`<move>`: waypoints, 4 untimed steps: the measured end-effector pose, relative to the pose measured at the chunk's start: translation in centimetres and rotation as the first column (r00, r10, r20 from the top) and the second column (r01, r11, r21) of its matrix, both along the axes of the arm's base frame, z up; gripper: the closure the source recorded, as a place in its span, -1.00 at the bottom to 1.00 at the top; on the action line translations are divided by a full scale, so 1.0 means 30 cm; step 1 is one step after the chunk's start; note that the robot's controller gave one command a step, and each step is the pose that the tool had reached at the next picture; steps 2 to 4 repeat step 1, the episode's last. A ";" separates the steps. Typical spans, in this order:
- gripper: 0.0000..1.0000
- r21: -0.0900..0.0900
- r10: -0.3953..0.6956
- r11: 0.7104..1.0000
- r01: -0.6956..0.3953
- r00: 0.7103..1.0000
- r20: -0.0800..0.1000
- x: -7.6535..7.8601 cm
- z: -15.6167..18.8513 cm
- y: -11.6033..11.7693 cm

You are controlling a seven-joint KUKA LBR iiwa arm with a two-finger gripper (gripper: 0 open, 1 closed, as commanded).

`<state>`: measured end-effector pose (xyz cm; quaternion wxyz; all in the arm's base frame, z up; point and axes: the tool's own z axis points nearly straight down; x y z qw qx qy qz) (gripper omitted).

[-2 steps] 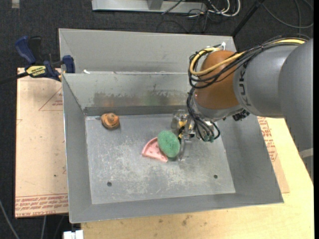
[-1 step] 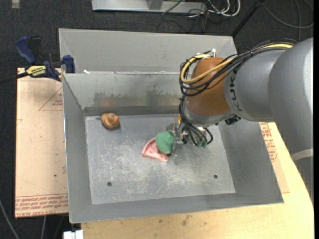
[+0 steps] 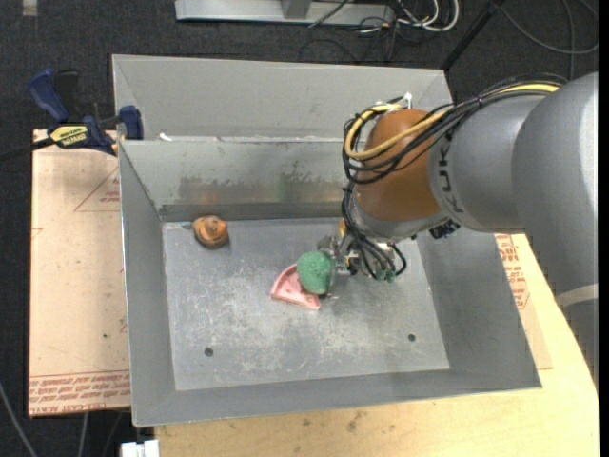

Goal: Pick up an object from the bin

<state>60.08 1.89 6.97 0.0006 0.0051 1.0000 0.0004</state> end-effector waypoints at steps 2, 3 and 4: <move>1.00 0.000 0.012 1.000 -0.012 1.000 0.008 -0.030 0.567 0.016; 1.00 0.000 0.012 1.000 -0.012 1.000 0.008 -0.030 0.567 0.016; 1.00 0.000 0.012 1.000 -0.012 1.000 0.008 -0.030 0.567 0.016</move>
Offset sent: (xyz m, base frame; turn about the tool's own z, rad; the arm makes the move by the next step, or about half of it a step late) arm 0.0000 0.0000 0.0000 0.0000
